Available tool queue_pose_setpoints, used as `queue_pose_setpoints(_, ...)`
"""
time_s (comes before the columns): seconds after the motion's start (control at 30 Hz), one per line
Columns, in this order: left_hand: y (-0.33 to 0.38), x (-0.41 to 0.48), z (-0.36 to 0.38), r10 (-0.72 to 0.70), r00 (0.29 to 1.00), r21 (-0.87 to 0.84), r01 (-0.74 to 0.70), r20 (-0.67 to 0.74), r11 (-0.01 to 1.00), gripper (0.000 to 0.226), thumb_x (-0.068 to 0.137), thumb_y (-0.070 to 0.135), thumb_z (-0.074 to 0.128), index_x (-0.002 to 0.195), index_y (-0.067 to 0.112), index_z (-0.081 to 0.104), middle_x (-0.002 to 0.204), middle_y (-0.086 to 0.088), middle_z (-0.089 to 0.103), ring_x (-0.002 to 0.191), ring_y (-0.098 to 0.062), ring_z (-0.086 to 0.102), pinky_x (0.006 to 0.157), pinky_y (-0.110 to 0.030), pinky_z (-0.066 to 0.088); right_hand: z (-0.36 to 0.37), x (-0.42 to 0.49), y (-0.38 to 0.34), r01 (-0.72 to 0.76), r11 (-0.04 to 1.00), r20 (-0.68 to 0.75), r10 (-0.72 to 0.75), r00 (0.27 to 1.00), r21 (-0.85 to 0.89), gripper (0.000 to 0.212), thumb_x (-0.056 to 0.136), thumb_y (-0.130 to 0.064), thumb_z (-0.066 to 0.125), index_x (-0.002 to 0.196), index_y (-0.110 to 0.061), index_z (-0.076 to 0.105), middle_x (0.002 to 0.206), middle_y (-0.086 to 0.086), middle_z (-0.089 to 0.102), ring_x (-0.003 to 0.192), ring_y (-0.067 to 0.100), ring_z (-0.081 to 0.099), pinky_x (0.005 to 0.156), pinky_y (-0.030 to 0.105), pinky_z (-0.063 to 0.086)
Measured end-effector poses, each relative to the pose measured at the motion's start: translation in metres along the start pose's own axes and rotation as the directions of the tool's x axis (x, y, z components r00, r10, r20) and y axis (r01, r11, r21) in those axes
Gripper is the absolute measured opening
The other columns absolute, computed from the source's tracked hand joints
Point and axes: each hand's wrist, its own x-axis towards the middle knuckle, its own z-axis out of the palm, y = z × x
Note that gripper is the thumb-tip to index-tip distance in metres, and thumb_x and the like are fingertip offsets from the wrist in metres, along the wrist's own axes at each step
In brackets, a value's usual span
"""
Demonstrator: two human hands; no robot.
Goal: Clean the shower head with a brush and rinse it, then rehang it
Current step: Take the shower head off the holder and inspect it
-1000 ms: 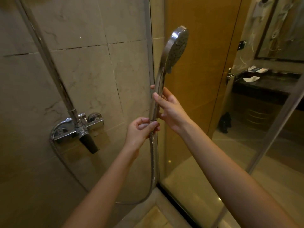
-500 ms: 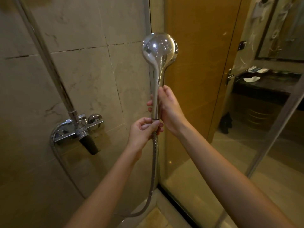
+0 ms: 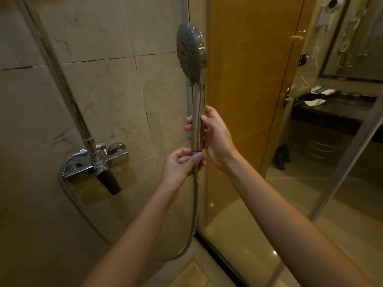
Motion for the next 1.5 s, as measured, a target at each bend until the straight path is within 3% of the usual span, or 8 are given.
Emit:
queue_pose_setpoints(0.2,-0.002,-0.004,0.005,0.022,1.0,0.07,-0.021,-0.018,0.997,0.008,0.083,0.014,0.065,0.088,0.012,0.06,0.085,-0.009,0.074,0.077,-0.018,0.071,0.072,-0.027,0.057,0.003,-0.002,0.011,0.065,0.992,-0.123,-0.078,0.989,-0.105,0.059,0.089,-0.025,0.064,0.139,-0.009,0.036,0.111,0.007,0.058,0.092,0.014,0.062,0.071,0.026,0.054)
queue_pose_setpoints(0.37,0.003,-0.002,0.005,0.017,1.0,-0.011,-0.017,0.003,1.0,0.007,0.082,0.007,0.065,0.084,0.011,0.059,0.081,-0.013,0.071,0.066,-0.017,0.069,0.072,-0.03,0.058,0.006,-0.001,0.006,0.035,0.989,-0.195,-0.006,0.981,0.144,0.048,0.087,-0.015,0.066,0.128,-0.009,0.043,0.101,0.006,0.064,0.088,0.015,0.067,0.08,0.031,0.058)
queue_pose_setpoints(0.63,0.005,-0.001,0.001,0.035,0.999,0.011,-0.035,-0.015,0.999,0.007,0.081,0.012,0.066,0.086,0.014,0.061,0.085,-0.011,0.074,0.074,-0.021,0.07,0.079,-0.037,0.056,0.002,-0.002,-0.001,-0.018,0.997,-0.063,0.023,0.998,0.072,0.028,0.099,-0.026,0.046,0.118,-0.009,0.056,0.103,0.003,0.068,0.091,0.015,0.068,0.078,0.029,0.055)
queue_pose_setpoints(0.93,-0.001,-0.008,0.008,0.032,0.999,0.052,-0.032,-0.003,0.998,0.004,0.085,0.014,0.064,0.084,0.017,0.061,0.086,-0.01,0.074,0.078,-0.019,0.071,0.075,-0.032,0.054,0.007,-0.003,-0.004,0.017,0.93,-0.066,-0.045,0.997,-0.366,0.049,0.088,-0.031,0.063,0.123,0.001,0.051,0.113,0.029,0.059,0.098,0.032,0.063,0.076,0.03,0.057)
queue_pose_setpoints(1.03,0.0,-0.008,0.009,0.036,0.999,0.034,-0.036,-0.004,0.999,0.006,0.085,0.013,0.064,0.09,0.013,0.062,0.085,-0.009,0.074,0.078,-0.018,0.071,0.072,-0.028,0.055,0.005,-0.002,-0.005,0.039,0.901,-0.057,-0.071,0.996,-0.432,0.067,0.081,-0.04,0.07,0.131,-0.004,0.044,0.127,0.019,0.056,0.117,0.029,0.056,0.094,0.038,0.053)
queue_pose_setpoints(1.2,0.006,-0.008,0.008,0.056,0.998,-0.012,-0.056,-0.025,0.998,0.012,0.084,0.007,0.063,0.095,0.004,0.06,0.084,-0.011,0.072,0.074,-0.017,0.07,0.07,-0.024,0.057,0.003,-0.007,-0.01,0.131,0.929,-0.086,-0.171,0.981,-0.347,0.06,0.074,-0.036,0.077,0.123,-0.03,0.042,0.116,0.011,0.065,0.112,0.023,0.063,0.1,0.046,0.049)
queue_pose_setpoints(1.37,0.007,-0.01,0.011,0.048,0.999,-0.011,-0.049,-0.022,0.999,0.011,0.083,0.011,0.065,0.094,0.009,0.062,0.085,-0.01,0.073,0.076,-0.016,0.07,0.069,-0.025,0.055,0.002,-0.01,-0.012,0.104,0.989,-0.017,-0.106,0.994,-0.102,0.036,0.096,-0.015,0.053,0.13,-0.005,0.044,0.109,0.008,0.068,0.102,0.019,0.068,0.086,0.033,0.056)
queue_pose_setpoints(1.5,0.004,-0.014,0.014,0.038,0.999,0.018,-0.037,-0.018,0.999,0.009,0.083,0.013,0.065,0.091,0.014,0.062,0.086,-0.007,0.074,0.078,-0.015,0.071,0.068,-0.021,0.053,0.0,-0.015,-0.01,0.086,0.992,-0.057,-0.092,0.994,-0.092,0.042,0.09,-0.021,0.062,0.127,-0.005,0.05,0.101,0.002,0.062,0.091,0.014,0.065,0.08,0.032,0.055)
